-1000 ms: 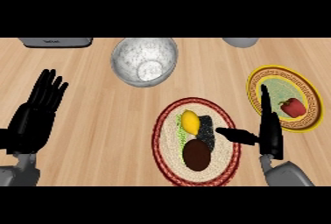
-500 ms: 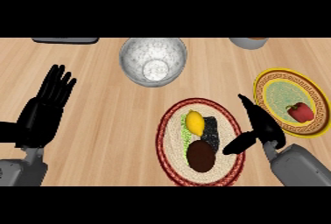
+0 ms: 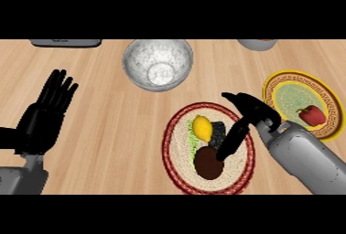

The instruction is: Pick the cupcake from the placemat and place it in the bowl

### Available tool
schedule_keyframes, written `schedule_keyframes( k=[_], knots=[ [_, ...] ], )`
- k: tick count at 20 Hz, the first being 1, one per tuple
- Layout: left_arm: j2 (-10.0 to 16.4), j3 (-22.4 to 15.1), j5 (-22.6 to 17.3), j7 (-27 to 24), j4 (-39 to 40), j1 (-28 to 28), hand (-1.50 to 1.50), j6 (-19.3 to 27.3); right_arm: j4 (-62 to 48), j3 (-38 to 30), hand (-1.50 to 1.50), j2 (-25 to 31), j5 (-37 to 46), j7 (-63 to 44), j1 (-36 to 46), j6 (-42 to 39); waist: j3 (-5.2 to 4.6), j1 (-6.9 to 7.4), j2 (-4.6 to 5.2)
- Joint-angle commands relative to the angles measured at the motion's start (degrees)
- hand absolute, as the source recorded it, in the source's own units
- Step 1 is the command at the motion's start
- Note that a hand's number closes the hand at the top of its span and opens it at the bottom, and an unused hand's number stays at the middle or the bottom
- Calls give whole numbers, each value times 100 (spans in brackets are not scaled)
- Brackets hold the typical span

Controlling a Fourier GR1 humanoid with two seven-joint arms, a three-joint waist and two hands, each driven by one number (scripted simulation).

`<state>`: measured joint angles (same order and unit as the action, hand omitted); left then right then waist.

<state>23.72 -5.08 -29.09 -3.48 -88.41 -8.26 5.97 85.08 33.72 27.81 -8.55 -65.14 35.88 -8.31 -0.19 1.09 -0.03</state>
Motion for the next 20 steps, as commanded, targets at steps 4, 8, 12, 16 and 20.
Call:
schedule_keyframes(
  k=[4,8,12,16,20],
  knots=[
    [46,285,-69,172,78,-96,0,-57,437,87,-150,-432,-248,-1670,238,48,12,-129,-18],
    [-39,259,11,26,-149,165,0,-111,618,308,-150,-449,-107,-1662,-122,202,12,-131,-28],
    [-113,138,152,276,-555,316,0,111,644,478,-150,-434,144,-1527,-386,353,15,-114,-29],
    [-28,353,61,261,-180,113,0,-187,836,673,-150,-462,995,-1268,-520,659,14,-132,-14],
    [-191,323,147,305,-385,153,0,-96,1183,847,-150,-544,1495,-1202,-967,788,16,-126,-17]
  ],
)
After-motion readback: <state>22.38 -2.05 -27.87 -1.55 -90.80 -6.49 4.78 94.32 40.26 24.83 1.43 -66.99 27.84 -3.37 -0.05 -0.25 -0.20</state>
